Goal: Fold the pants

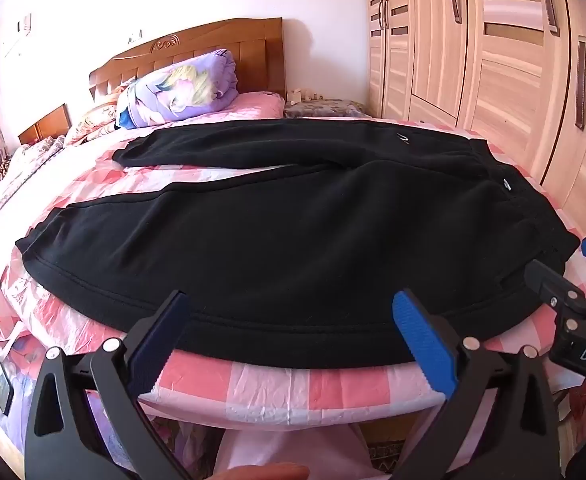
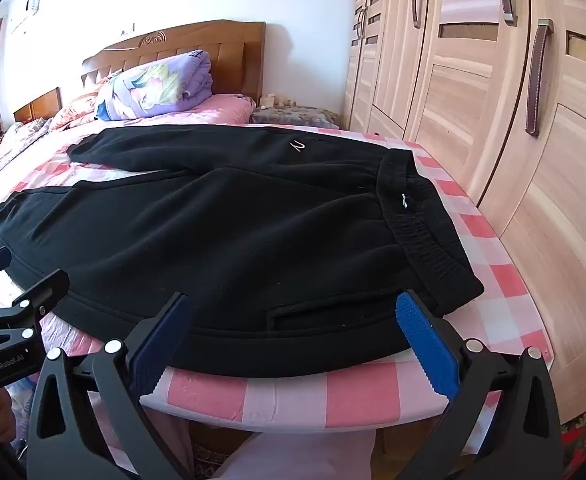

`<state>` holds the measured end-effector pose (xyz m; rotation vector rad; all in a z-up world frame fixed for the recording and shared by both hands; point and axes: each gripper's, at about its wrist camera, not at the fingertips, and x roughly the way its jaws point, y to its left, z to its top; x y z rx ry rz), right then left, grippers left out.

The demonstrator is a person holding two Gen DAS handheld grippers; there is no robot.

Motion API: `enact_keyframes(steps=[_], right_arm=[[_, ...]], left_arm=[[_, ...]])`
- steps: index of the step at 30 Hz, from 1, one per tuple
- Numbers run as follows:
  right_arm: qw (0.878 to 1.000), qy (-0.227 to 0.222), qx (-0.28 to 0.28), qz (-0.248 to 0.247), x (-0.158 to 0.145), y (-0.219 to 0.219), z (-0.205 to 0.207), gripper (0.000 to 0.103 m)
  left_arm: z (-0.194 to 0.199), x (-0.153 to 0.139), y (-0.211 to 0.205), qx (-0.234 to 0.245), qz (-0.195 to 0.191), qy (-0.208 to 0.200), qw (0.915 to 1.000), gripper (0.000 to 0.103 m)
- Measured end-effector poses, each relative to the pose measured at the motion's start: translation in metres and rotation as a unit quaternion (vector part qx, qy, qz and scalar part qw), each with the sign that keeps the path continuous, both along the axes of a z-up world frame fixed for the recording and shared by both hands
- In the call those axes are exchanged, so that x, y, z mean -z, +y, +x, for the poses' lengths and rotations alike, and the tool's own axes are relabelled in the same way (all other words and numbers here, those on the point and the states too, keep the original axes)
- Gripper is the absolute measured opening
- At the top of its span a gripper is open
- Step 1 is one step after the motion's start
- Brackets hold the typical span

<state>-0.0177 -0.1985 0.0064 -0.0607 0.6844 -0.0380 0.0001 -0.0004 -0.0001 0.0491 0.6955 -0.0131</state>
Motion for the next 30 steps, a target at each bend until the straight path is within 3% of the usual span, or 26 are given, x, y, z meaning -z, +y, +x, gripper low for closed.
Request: enact_keyframes(steps=[30], right_arm=[[1.0,0.013,0.001,0.019,0.009,-0.005,-0.002,0.099]], left_arm=[[-0.002,0.009,0.006,-0.004,0.009,0.01,0.9999,0.102]])
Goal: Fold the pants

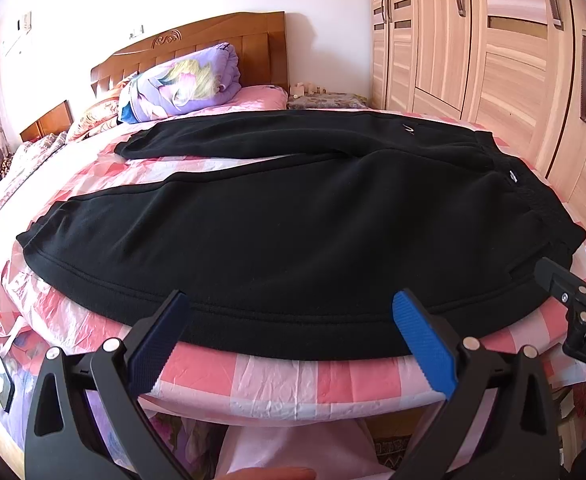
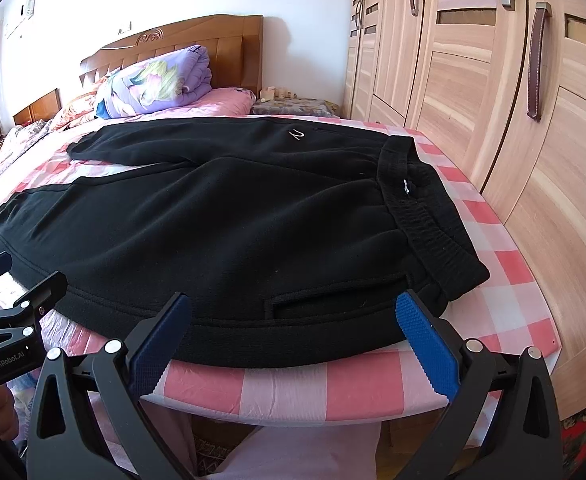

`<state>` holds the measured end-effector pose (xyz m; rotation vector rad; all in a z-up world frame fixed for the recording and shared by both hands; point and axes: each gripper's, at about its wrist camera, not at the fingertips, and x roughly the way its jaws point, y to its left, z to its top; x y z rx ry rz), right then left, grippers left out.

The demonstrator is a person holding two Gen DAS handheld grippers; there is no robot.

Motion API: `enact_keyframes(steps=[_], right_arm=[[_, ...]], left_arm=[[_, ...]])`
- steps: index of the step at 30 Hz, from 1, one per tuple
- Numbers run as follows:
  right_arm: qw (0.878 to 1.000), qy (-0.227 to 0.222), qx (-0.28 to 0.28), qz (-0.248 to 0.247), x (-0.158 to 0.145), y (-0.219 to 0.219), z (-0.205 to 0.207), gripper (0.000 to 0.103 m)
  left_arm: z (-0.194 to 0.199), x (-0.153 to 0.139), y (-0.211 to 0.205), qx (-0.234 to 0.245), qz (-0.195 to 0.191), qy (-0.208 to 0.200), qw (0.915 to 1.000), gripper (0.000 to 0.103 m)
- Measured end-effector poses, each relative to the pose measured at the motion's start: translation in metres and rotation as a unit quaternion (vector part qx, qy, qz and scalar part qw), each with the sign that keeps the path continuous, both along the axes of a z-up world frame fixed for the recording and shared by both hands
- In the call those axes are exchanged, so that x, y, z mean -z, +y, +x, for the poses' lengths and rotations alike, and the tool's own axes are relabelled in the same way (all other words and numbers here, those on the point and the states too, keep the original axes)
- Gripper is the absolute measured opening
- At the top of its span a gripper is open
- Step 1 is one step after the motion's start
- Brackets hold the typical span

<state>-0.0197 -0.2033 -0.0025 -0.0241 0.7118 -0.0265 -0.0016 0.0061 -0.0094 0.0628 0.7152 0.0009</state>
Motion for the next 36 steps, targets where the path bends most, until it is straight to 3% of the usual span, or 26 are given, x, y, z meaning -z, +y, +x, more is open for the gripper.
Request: enact_keyframes(steps=[36], right_arm=[[1.0,0.007,-0.001,0.009,0.0036,-0.001,-0.0019,0.099]], left_arm=[[0.0011,0.0051,0.0025,-0.001,-0.002,0.01,0.9999,0.102]])
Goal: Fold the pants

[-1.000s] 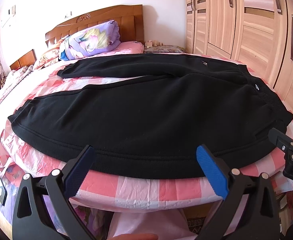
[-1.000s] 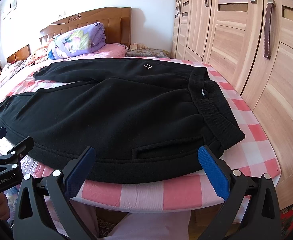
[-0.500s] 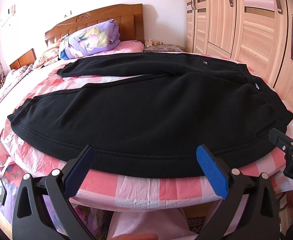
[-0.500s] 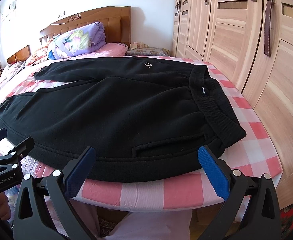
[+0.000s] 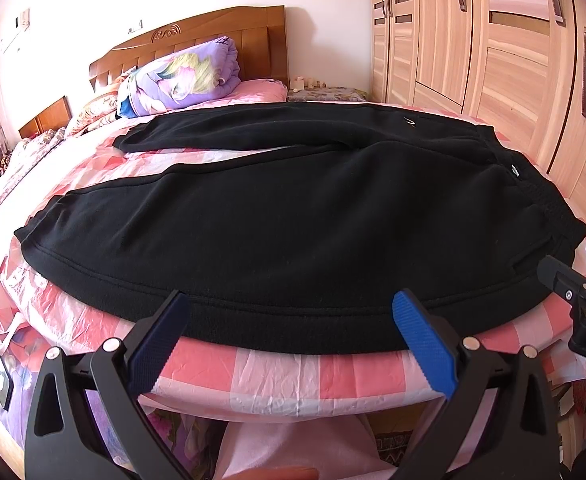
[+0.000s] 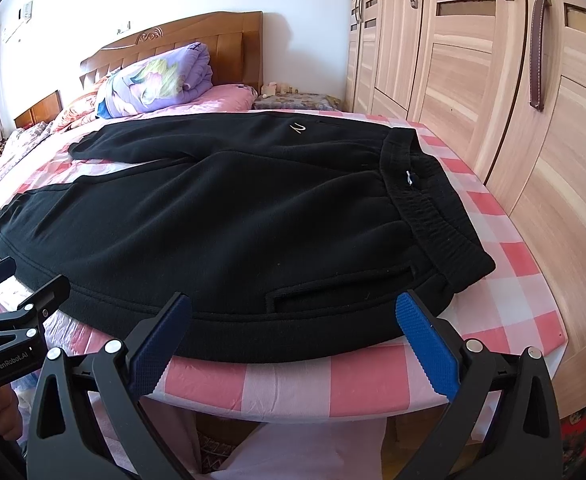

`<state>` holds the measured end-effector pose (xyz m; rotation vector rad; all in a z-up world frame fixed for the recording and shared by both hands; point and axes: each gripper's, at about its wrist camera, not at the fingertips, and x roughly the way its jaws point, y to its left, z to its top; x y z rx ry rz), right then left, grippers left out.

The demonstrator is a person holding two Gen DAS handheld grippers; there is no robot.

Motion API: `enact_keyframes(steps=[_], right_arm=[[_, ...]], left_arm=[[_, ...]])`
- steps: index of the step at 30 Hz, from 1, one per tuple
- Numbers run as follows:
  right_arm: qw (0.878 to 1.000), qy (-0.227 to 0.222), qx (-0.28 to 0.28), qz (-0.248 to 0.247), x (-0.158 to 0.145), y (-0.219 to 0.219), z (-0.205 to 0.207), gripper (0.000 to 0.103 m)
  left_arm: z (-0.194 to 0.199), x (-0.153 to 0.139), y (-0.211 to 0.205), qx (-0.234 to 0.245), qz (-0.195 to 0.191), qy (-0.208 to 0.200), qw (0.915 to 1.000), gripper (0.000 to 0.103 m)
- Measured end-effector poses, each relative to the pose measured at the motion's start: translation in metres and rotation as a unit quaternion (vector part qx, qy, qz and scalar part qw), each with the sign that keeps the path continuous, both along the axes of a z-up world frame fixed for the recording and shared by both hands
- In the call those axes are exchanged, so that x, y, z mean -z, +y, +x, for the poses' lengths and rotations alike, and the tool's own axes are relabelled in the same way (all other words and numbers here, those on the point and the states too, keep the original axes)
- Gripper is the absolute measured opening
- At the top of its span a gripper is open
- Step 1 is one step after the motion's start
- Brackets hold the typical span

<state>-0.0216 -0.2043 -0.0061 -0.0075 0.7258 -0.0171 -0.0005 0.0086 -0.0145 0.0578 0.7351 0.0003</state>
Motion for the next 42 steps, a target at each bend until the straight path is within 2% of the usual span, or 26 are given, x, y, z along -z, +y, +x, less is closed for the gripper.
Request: enact_keyframes(steps=[20,26,30,31,32,34,35,36,38,40,42], right_arm=[[1.0,0.0,0.001,0.002,0.001,-0.001,0.0,0.099],[1.0,0.0,0.001,0.001,0.002,-0.002,0.0,0.099],[0.999,-0.024,-0.036,-0.001,-0.015,-0.007,0.011,0.099],[0.998,-0.033,-0.044,0.001,-0.021,-0.01,0.016,0.099],[0.998,-0.046,-0.052,0.002,-0.03,-0.015,0.024,0.099],[0.995,-0.074,-0.066,-0.006,-0.052,-0.027,0.049,0.099],[0.994,-0.078,-0.071,-0.006,-0.06,-0.034,0.064,0.099],[0.995,-0.074,-0.073,-0.005,-0.067,-0.042,0.082,0.099],[0.995,-0.055,-0.086,0.011,-0.076,-0.062,0.135,0.099],[0.995,-0.042,-0.086,0.021,-0.08,-0.08,0.19,0.099],[0.991,-0.022,-0.12,0.051,-0.077,-0.089,0.249,0.099]], left_arm=[[0.0,0.005,0.0,0.013,-0.006,0.007,0.9999,0.102],[0.0,0.004,-0.004,0.017,0.005,0.004,0.9998,0.102],[0.009,-0.004,-0.001,0.04,-0.008,0.012,0.9991,0.102],[0.015,-0.007,-0.003,0.046,0.007,0.016,0.9988,0.102],[0.021,-0.013,-0.006,0.051,0.034,0.014,0.998,0.102],[0.036,-0.034,-0.01,0.06,0.11,-0.032,0.9916,0.102],[0.049,-0.048,-0.01,0.058,0.146,-0.061,0.9858,0.102],[0.06,-0.058,-0.008,0.061,0.156,-0.068,0.9835,0.102],[0.098,-0.079,0.0,0.089,0.152,-0.047,0.9832,0.102],[0.134,-0.094,0.011,0.109,0.121,-0.029,0.9862,0.102],[0.171,-0.102,0.02,0.128,0.089,-0.007,0.9877,0.102]])
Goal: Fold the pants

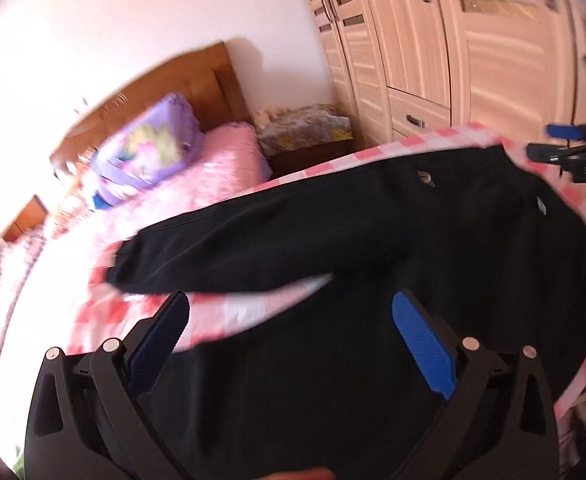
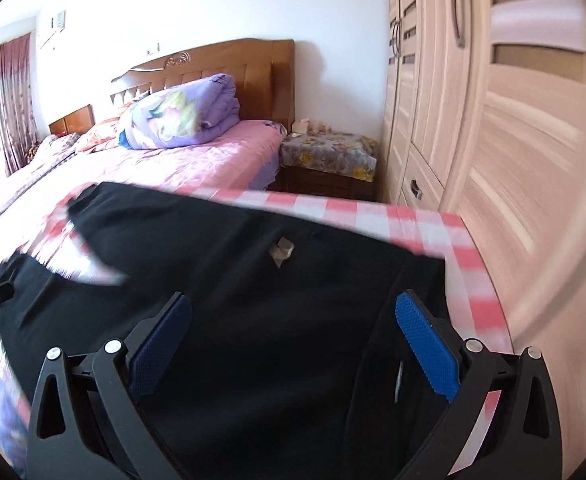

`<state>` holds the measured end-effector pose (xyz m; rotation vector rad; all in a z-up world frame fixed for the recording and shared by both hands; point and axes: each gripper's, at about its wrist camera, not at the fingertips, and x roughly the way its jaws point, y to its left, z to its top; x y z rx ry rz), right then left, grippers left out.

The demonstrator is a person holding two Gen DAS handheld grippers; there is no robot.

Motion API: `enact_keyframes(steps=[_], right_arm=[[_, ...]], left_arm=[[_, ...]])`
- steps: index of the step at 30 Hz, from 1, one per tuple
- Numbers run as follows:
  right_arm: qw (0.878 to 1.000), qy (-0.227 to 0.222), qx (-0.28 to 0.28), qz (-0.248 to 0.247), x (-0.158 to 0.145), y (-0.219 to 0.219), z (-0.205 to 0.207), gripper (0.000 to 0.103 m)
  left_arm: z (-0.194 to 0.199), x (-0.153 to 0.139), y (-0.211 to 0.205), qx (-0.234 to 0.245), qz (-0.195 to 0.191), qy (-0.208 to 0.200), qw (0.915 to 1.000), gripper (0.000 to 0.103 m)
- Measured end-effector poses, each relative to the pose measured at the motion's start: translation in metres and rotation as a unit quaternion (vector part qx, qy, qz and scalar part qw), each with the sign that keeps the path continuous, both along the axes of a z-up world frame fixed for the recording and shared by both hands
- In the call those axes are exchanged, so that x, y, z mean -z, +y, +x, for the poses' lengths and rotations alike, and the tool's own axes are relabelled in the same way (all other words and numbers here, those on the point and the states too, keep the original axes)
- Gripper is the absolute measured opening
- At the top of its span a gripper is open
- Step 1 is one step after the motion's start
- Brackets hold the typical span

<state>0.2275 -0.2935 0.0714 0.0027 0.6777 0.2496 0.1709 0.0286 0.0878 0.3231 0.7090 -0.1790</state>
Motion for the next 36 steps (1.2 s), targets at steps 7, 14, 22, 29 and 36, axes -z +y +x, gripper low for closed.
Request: enact_keyframes(steps=[7,14,22,29,36], right_arm=[[0.993,0.083,-0.08,-0.029,0.037,0.021,0.137,0.099],[0.97,0.143,-0.184,-0.068,0.077,0.059,0.202,0.099],[0.945,0.186,-0.252,-0.094,0.106,0.082,0.228,0.075],[0.949,0.115,-0.265,-0.125,0.087,0.085,0.195,0.023],[0.946,-0.032,-0.245,-0.21,0.053,0.108,0.105,0.021]], left_arm=[[0.125,0.014,0.043,-0.059,-0.104,0.041,0.992,0.102],[0.231,0.046,0.075,-0.044,-0.186,0.166,0.9673,0.102],[0.306,0.087,0.073,-0.093,-0.249,0.253,0.9303,0.1],[0.33,0.096,0.049,-0.101,-0.294,0.294,0.9039,0.097],[0.336,0.09,0.02,-0.121,-0.326,0.312,0.8839,0.098]])
